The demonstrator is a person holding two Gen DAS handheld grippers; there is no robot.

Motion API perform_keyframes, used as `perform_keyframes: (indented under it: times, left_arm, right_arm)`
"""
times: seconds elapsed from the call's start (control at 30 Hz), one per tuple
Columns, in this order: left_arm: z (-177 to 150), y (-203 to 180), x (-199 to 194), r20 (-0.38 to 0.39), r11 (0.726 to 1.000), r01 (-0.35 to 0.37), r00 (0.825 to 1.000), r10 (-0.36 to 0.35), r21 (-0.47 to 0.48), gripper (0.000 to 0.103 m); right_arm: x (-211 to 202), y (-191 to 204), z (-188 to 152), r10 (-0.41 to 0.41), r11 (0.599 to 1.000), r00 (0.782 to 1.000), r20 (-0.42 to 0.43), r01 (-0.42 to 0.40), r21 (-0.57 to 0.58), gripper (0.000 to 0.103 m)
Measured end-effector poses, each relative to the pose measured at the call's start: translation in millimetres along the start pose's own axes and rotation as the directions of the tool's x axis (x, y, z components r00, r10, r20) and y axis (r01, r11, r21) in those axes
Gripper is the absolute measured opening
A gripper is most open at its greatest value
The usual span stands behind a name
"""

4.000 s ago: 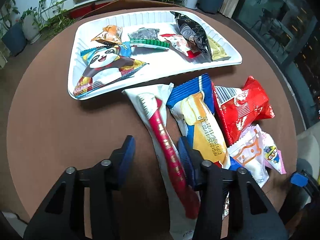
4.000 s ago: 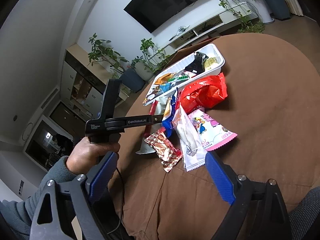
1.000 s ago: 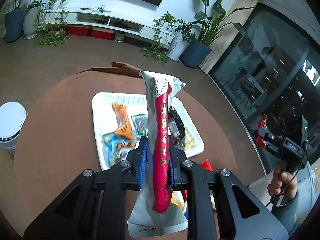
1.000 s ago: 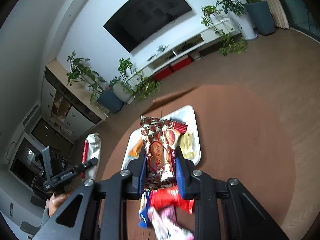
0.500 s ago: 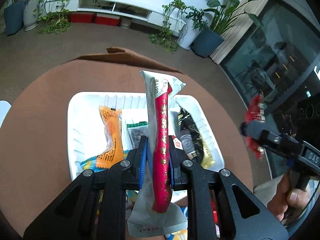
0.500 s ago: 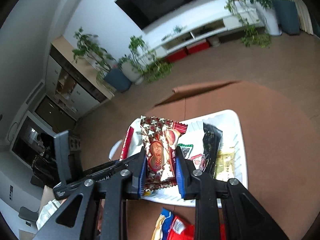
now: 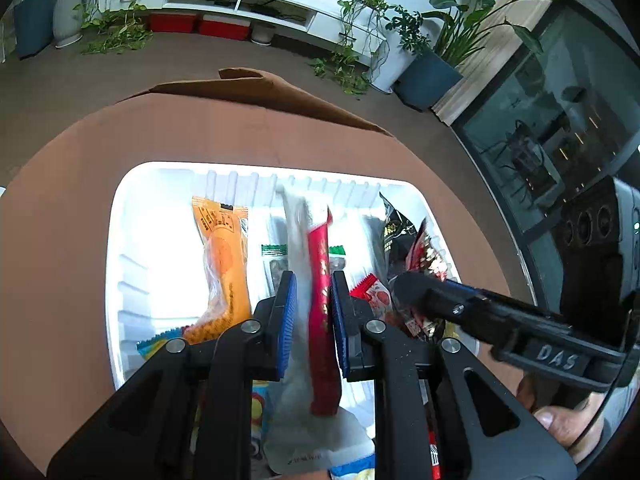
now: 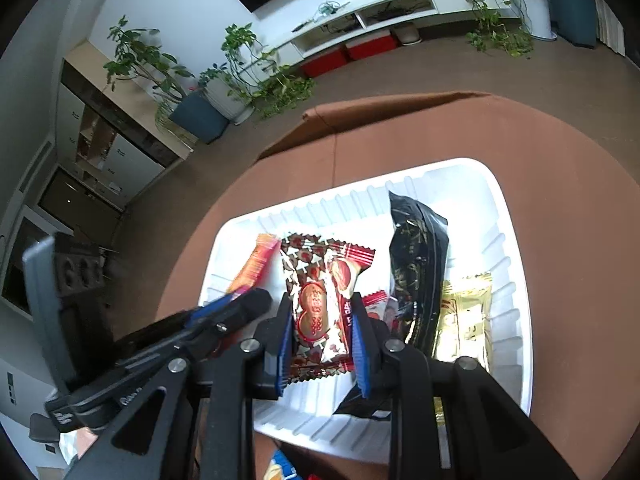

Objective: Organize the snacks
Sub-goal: 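Carry both held packets into the white tray and open both grippers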

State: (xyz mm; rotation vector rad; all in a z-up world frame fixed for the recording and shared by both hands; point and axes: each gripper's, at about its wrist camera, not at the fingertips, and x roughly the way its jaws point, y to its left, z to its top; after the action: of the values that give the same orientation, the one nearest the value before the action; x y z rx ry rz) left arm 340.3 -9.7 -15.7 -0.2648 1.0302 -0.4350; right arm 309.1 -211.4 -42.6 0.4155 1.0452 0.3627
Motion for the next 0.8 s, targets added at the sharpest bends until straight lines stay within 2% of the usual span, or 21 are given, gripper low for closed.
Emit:
perform_keyframes:
  times: [0.2,0.47,0.67,0.8]
  left_arm:
    - [0.3,-2.8,9.0,-0.008,1.000,-0.012,1.000,0.012,0.025,0.016]
    - [-1.2,-5.9,16.2,-0.017,0.999,-0.016,1.000,0.016,0.034,0.016]
    - [-3.9,-7.8,10.1,0.000,0.999,-0.020,1.000,0.020,0.031,0.016]
    - [-11.2,-13.2,-8.2,0.025,0.999,-0.018,1.000,0.017,0.036,0.020]
  right_arm:
    - [15.5,-0.4,1.2,-0.036,0.999,0.999,-0.014,0.036,-0.015,0.028]
    - [26.2,-1.7,0.9,-0.043,0.999,0.999,-0.029,0.042,-0.021,0.028]
    - [23.9,-3.7,5.7,-0.029,1.000,0.999,-0.024,0.029,-0.001,0.035]
    - [12.2,-4.5,0.8,-0.020,1.000,1.000,-0.005,0.020,0.003,0.047]
